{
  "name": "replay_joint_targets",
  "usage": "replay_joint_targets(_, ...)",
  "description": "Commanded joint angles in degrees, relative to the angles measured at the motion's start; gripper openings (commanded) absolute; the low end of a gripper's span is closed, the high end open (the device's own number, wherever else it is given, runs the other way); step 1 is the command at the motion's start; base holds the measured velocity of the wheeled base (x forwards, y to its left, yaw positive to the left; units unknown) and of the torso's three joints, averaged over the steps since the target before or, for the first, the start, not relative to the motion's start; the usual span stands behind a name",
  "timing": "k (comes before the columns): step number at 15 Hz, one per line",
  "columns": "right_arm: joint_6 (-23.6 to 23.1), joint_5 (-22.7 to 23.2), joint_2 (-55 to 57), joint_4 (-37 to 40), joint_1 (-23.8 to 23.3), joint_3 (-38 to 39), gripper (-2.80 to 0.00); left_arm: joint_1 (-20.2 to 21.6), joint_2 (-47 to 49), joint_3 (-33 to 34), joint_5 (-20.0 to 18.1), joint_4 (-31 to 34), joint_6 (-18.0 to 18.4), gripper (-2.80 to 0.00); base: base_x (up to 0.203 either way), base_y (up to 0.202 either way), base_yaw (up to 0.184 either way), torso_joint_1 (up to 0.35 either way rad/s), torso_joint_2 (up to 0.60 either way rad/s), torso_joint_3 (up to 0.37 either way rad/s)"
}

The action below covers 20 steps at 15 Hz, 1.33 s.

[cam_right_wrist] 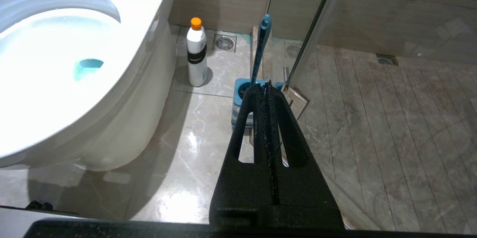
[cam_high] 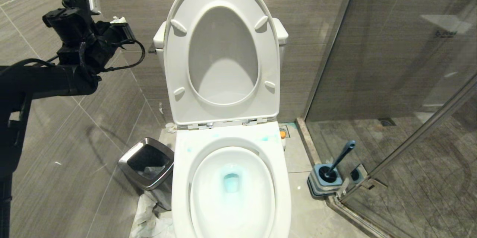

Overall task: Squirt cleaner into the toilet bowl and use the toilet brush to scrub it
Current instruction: Flush the toilet

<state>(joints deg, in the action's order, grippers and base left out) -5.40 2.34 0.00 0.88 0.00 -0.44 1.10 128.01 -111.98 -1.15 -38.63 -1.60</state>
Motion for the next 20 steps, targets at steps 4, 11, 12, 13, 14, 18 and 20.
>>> replay_joint_targets(4,-0.05,0.03,0.09,0.0,0.0,0.0,-2.8,-2.42,1.5,0.01,-0.26,-0.22,-0.51,-2.8,0.0,0.0,0.0,0.0,0.0,0.0)
replay_joint_targets(11,-0.05,0.03,0.09,0.0,0.0,0.0,-2.8,-4.76,2.25,0.05,-0.26,0.05,-0.83,-2.8,0.0,0.0,0.0,0.0,0.0,0.0)
replay_joint_targets(12,-0.05,0.03,0.09,0.0,0.0,0.0,-2.8,-4.95,2.77,0.03,-0.21,0.05,-0.7,-2.8,0.0,0.0,0.0,0.0,0.0,0.0)
replay_joint_targets(13,-0.05,0.03,0.09,0.0,0.0,0.0,-2.8,-5.06,3.02,0.03,-0.17,0.06,-0.6,-2.8,0.0,0.0,0.0,0.0,0.0,0.0)
replay_joint_targets(14,-0.05,0.03,0.09,0.0,-0.01,0.0,-2.8,-5.06,3.21,0.06,-0.17,0.19,-0.53,-2.8,0.0,0.0,0.0,0.0,0.0,0.0)
replay_joint_targets(18,-0.05,0.03,0.09,0.0,0.0,0.0,-2.8,-4.81,4.77,0.01,0.32,0.31,-0.25,-2.8,0.0,0.0,0.0,0.0,0.0,0.0)
replay_joint_targets(20,-0.05,0.03,0.09,0.0,0.0,0.0,-2.8,-4.4,5.48,0.01,0.53,0.38,0.03,-2.8,0.0,0.0,0.0,0.0,0.0,0.0)
